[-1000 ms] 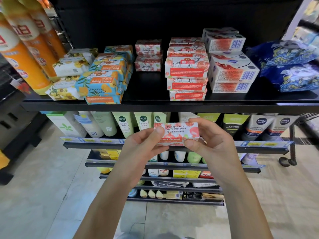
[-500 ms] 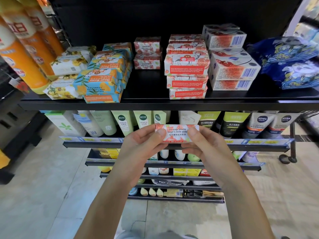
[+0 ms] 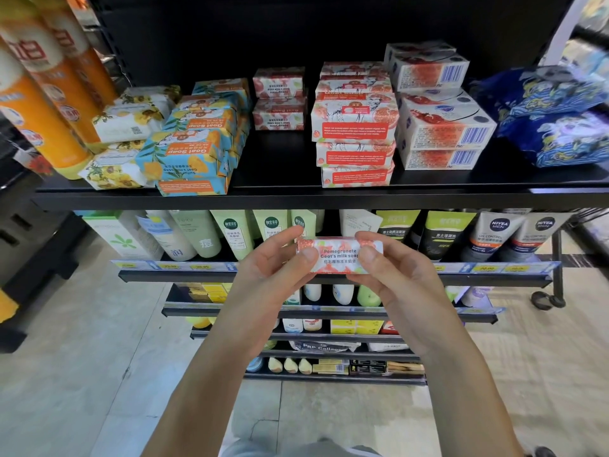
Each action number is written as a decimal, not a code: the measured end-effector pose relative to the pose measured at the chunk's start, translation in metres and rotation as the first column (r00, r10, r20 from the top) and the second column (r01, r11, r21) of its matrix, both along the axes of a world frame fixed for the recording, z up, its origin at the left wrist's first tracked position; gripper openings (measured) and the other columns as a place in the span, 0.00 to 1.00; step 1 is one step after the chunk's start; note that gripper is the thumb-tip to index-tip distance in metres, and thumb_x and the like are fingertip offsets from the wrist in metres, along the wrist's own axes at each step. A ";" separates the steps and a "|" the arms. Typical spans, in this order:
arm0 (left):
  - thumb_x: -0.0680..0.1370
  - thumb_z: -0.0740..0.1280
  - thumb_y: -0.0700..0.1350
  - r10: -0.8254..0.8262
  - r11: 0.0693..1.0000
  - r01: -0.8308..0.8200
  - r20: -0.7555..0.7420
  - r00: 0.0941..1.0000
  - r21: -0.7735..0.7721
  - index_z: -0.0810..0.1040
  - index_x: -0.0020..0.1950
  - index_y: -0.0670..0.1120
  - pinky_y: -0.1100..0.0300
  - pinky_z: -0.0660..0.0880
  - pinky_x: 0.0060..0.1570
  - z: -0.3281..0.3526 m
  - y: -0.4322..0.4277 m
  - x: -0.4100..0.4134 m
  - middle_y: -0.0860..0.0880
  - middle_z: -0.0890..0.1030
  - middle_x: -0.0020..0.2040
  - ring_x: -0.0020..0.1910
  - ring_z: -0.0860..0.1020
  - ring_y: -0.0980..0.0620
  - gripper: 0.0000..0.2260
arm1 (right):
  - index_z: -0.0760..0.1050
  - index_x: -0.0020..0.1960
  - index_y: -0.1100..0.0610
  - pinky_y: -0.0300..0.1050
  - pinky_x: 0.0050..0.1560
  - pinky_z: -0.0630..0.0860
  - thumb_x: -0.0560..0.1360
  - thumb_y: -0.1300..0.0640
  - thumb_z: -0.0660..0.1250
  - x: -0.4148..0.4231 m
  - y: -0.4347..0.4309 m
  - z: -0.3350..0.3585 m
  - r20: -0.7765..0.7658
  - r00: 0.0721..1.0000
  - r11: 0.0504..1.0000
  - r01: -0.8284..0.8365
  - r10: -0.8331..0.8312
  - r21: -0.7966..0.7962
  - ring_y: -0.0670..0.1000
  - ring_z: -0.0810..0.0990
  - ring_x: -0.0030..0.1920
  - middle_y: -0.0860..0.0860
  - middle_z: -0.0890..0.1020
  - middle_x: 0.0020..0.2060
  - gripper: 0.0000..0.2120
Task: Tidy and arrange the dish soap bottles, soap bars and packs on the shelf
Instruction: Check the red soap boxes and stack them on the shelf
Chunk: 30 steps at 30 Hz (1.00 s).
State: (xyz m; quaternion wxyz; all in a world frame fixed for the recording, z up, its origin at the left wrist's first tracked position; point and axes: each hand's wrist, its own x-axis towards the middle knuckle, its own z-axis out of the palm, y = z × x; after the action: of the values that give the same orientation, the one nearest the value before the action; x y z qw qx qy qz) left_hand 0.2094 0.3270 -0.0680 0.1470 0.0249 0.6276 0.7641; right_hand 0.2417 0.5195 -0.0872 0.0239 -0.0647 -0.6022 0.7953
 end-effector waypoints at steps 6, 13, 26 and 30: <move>0.77 0.64 0.59 -0.017 1.000 0.017 0.057 0.998 0.002 0.81 0.62 0.44 0.47 0.77 0.64 0.003 0.000 0.002 0.45 0.86 0.56 0.59 0.84 0.48 0.23 | 0.77 0.68 0.55 0.45 0.60 0.78 0.71 0.58 0.77 0.003 0.003 0.001 -0.109 0.993 0.999 -0.050 0.050 0.007 0.53 0.82 0.61 0.53 0.84 0.59 0.26; 0.80 0.66 0.50 -0.028 0.999 0.029 0.063 0.998 -0.013 0.82 0.61 0.41 0.54 0.82 0.56 0.002 -0.002 0.002 0.43 0.87 0.55 0.57 0.85 0.46 0.16 | 0.72 0.74 0.54 0.54 0.67 0.76 0.70 0.61 0.77 0.005 0.003 -0.003 -0.154 0.982 0.994 -0.105 0.107 0.022 0.54 0.79 0.67 0.53 0.81 0.65 0.34; 0.76 0.70 0.45 0.003 1.000 -0.004 0.031 1.000 0.025 0.75 0.72 0.41 0.54 0.81 0.58 -0.003 -0.006 0.001 0.43 0.86 0.55 0.55 0.85 0.48 0.25 | 0.77 0.67 0.57 0.45 0.50 0.83 0.70 0.48 0.72 0.001 -0.005 -0.003 0.044 0.999 0.999 -0.018 0.020 -0.040 0.51 0.85 0.54 0.56 0.86 0.53 0.28; 0.76 0.70 0.44 0.007 1.000 -0.007 0.033 0.999 0.018 0.75 0.71 0.43 0.59 0.82 0.54 -0.005 -0.005 0.001 0.44 0.87 0.54 0.54 0.85 0.49 0.24 | 0.80 0.62 0.57 0.42 0.48 0.82 0.71 0.47 0.72 0.001 -0.008 -0.004 0.060 0.998 1.000 0.014 -0.013 -0.008 0.50 0.86 0.52 0.59 0.85 0.51 0.23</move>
State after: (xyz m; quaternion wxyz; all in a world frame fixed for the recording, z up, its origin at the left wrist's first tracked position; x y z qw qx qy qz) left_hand 0.2105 0.3223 -0.0732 0.1545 0.0115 0.6180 0.7707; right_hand 0.2422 0.5117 -0.0908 0.0110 -0.0926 -0.5989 0.7953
